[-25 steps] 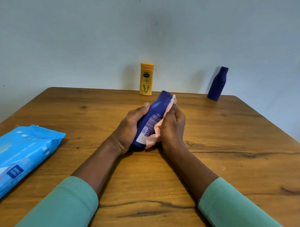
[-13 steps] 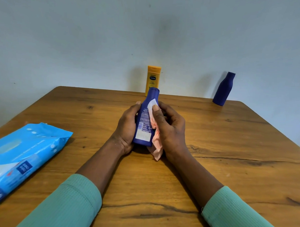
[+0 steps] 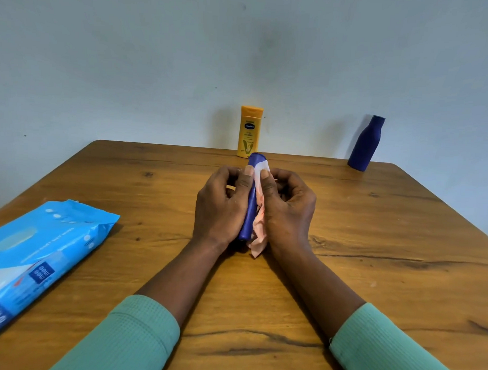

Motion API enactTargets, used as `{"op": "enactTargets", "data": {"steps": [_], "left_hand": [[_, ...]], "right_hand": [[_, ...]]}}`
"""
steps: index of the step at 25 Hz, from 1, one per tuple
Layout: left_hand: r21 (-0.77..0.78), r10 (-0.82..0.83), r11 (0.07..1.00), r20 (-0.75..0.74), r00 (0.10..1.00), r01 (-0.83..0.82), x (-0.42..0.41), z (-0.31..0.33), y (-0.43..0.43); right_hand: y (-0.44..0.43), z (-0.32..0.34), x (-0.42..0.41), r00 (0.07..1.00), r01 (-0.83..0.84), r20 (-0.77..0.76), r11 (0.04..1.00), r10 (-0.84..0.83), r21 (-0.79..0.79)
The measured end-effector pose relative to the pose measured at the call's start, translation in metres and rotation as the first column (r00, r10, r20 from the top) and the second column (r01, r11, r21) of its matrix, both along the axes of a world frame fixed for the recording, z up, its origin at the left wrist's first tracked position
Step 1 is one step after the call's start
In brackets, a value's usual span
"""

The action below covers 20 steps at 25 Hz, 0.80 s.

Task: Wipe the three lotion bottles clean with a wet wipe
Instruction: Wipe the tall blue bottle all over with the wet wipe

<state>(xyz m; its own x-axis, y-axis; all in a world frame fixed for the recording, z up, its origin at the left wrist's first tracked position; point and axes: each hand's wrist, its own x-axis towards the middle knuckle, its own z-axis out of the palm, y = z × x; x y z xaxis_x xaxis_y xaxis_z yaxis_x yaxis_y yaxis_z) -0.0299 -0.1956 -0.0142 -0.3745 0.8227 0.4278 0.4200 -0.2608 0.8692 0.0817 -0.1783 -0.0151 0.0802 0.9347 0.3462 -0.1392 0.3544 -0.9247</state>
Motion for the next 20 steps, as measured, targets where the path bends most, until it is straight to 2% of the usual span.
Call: {"op": "enactTargets", "data": {"steps": [3, 6, 8, 11, 13, 16, 20], "left_hand": [[-0.085, -0.199, 0.974, 0.118, 0.973, 0.209, -0.002, 0.004, -0.002], [-0.087, -0.33, 0.929, 0.245, 0.912, 0.359, -0.009, 0.006, -0.002], [-0.094, -0.403, 0.894, 0.264, 0.876, 0.439, -0.013, 0.006, -0.002], [-0.132, -0.446, 0.871, 0.195, 0.874, 0.474, -0.014, 0.007, -0.004], [-0.136, -0.464, 0.859, 0.201, 0.863, 0.493, -0.013, 0.008, -0.006], [-0.132, -0.493, 0.824, 0.314, 0.812, 0.551, -0.013, 0.013, -0.009], [-0.116, -0.443, 0.823, 0.483, 0.755, 0.557, -0.017, 0.015, -0.009]], "right_hand": [[0.005, 0.001, 0.004, 0.991, -0.065, -0.125, 0.994, 0.053, -0.093], [0.007, 0.003, 0.007, 0.967, -0.122, -0.241, 0.981, 0.084, -0.149], [0.012, 0.004, 0.011, 0.954, -0.129, -0.293, 0.975, 0.071, -0.183], [0.019, 0.006, 0.018, 0.922, -0.168, -0.383, 0.952, 0.06, -0.255], [0.021, 0.009, 0.021, 0.903, -0.213, -0.422, 0.932, 0.073, -0.295], [0.021, 0.007, 0.018, 0.896, -0.277, -0.421, 0.918, 0.141, -0.282], [0.021, 0.003, 0.016, 0.861, -0.36, -0.463, 0.894, 0.209, -0.266]]}}
